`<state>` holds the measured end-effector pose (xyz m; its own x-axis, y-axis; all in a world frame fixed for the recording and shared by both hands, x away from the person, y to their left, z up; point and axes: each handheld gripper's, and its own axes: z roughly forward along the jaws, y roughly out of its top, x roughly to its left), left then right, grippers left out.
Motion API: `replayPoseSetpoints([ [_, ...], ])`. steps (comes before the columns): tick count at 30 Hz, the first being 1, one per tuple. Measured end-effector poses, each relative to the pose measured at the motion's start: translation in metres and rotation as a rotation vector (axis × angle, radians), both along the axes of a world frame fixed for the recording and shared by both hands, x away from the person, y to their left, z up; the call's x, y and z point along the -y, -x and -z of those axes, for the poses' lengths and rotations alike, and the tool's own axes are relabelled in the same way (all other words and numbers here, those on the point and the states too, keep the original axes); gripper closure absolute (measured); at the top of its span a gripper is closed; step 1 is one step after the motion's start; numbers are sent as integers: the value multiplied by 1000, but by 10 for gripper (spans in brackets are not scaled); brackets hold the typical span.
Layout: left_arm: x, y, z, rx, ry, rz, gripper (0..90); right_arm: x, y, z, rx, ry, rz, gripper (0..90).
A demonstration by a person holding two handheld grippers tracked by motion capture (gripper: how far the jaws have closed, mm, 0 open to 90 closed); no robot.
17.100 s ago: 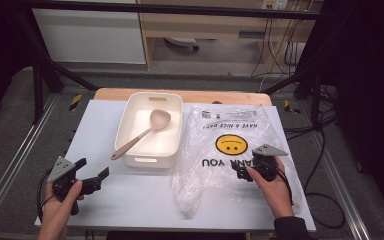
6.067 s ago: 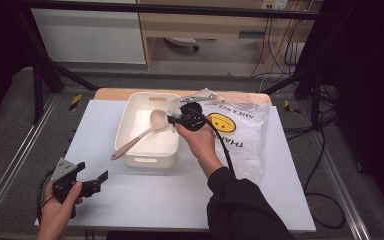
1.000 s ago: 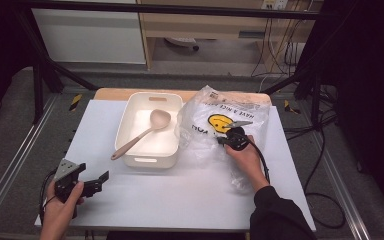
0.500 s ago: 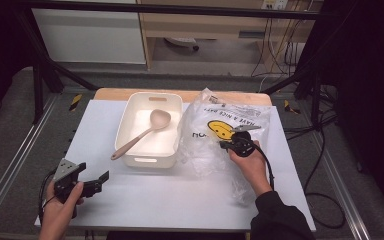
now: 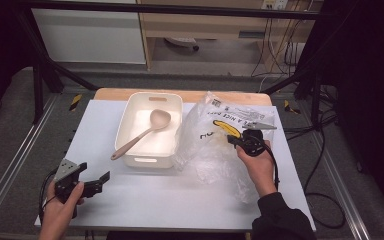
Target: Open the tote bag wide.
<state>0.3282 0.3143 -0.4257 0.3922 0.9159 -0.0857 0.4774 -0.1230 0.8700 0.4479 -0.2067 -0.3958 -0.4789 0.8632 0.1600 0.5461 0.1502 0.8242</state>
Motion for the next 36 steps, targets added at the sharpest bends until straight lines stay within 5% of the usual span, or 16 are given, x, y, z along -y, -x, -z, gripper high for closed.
replayPoseSetpoints([
  [23, -2, 0, -3, 1, 4, -13, 72, 18, -4, -22, 32, -69, 93, 900],
  [36, 5, -3, -47, 43, -26, 8, 74, 18, -12, -49, 30, -77, 118, 900],
])
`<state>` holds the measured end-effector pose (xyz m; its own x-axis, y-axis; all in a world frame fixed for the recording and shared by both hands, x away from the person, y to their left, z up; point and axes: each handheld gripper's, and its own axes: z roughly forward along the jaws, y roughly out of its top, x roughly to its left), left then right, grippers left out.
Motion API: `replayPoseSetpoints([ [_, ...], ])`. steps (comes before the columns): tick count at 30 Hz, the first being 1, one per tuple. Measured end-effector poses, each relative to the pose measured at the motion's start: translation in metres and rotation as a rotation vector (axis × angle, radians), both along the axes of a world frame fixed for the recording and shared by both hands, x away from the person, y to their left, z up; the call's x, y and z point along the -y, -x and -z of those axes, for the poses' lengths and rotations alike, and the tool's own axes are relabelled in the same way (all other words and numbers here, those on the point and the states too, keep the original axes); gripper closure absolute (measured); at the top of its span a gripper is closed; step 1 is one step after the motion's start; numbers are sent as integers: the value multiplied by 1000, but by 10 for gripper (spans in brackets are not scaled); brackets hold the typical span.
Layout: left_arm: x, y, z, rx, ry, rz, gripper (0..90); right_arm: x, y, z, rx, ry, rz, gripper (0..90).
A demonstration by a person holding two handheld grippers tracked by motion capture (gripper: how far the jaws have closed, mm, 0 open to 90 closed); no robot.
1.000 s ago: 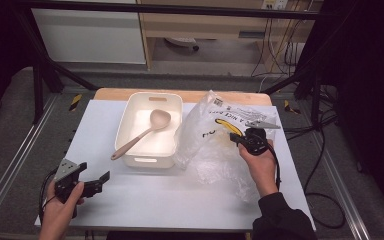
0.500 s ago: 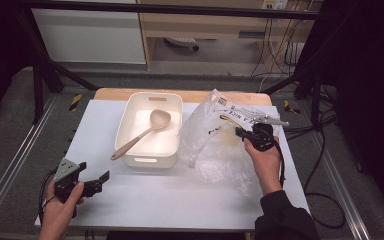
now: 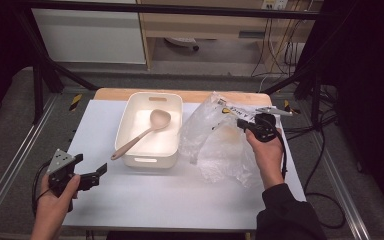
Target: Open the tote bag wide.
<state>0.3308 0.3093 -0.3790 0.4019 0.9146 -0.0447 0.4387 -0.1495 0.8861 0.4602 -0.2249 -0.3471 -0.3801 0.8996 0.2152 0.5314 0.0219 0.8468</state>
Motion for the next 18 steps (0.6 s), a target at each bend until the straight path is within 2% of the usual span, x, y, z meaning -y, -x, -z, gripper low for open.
replayPoseSetpoints([
  [3, 3, -5, -14, 17, -8, 14, 75, 1, -2, -7, -3, -9, 12, 900],
  [8, 15, -13, -29, 29, -20, 59, 73, -2, -3, -15, -5, 4, 21, 900],
  [18, 39, -31, -41, 42, -52, 130, 79, -8, 4, -26, -13, 29, 25, 900],
])
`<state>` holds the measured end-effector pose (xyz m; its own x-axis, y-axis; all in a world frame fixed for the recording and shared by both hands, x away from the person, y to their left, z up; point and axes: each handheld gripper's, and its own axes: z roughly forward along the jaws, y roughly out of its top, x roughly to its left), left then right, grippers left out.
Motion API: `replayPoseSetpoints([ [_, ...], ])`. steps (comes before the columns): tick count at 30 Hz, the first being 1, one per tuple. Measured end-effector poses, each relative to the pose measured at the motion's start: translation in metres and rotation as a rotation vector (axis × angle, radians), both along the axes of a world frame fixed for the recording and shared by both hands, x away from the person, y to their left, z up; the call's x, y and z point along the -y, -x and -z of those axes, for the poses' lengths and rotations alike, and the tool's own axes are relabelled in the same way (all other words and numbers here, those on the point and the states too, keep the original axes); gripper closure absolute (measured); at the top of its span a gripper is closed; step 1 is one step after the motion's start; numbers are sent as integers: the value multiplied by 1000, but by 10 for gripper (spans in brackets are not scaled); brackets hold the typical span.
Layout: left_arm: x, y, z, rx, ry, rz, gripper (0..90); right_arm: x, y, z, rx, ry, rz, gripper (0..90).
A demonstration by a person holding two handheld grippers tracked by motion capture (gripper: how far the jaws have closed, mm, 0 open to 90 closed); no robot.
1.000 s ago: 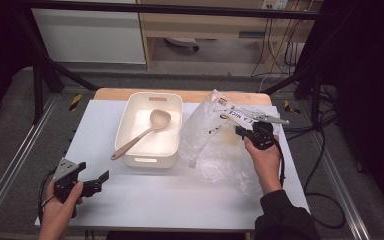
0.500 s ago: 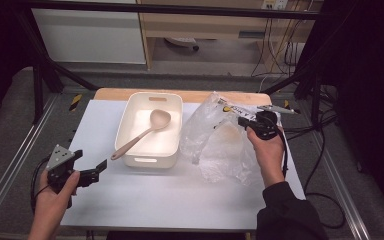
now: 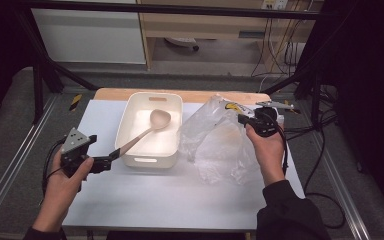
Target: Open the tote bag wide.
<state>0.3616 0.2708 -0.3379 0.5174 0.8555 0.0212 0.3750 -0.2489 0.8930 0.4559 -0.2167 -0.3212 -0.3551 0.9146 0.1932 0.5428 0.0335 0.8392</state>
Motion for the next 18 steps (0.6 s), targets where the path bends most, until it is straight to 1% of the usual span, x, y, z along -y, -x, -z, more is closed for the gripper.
replayPoseSetpoints([
  [5, 14, -8, -3, -1, -17, 32, 80, -6, 4, 0, -2, 19, -24, 900],
  [11, 28, -18, -5, -8, -40, 67, 83, -11, 3, -1, -5, 18, -44, 900],
  [17, 36, -29, -6, -22, -61, 83, 85, -17, 2, -4, -7, 27, -65, 900],
  [18, 36, -30, -5, -20, -58, 82, 86, -18, 2, -4, -6, 28, -68, 900],
])
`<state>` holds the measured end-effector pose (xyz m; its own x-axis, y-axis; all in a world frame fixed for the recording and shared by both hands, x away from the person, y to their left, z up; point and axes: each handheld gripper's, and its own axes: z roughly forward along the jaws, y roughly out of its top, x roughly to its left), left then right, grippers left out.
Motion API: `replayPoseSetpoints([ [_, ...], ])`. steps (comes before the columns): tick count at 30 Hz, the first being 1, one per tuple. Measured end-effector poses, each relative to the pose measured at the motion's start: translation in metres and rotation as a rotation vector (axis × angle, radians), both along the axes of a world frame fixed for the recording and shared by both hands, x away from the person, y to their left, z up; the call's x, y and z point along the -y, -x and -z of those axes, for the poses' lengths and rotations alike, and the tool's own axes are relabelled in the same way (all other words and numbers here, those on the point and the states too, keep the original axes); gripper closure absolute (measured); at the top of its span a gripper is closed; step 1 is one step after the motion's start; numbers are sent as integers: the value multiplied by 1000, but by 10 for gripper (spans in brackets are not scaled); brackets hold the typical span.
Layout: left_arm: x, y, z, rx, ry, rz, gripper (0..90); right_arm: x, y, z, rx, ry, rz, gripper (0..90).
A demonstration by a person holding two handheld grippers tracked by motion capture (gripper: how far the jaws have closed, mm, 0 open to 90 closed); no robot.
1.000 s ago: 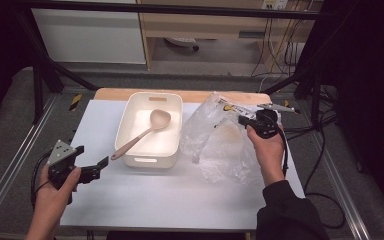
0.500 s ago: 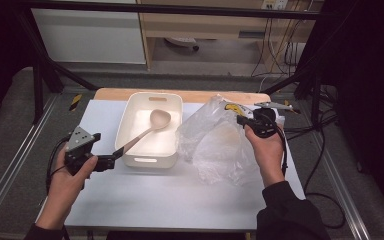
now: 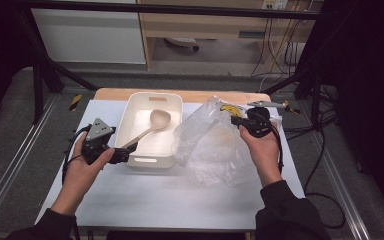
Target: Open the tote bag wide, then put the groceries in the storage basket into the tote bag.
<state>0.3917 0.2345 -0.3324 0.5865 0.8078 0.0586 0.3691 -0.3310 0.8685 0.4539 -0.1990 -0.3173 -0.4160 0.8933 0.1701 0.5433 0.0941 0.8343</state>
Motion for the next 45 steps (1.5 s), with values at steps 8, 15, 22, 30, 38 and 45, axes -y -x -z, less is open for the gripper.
replayPoseSetpoints([
  [8, 5, -8, 3, -25, -23, 22, 93, -3, -2, -2, -2, 1, -6, 900],
  [15, 7, -13, 5, -43, -20, 29, 91, -5, -2, -1, -3, 8, -19, 900],
  [22, 12, -14, 3, -53, -12, 34, 87, -7, -1, 2, -4, 16, -46, 900],
  [30, 16, -21, 3, -77, 7, 32, 84, -8, 1, 5, -13, 24, -72, 900],
  [38, 15, -25, 2, -87, 21, 30, 106, -5, 3, 7, -17, 35, -90, 900],
  [45, 16, -26, 2, -89, 26, 16, 106, -7, 4, 13, -33, 55, -111, 900],
])
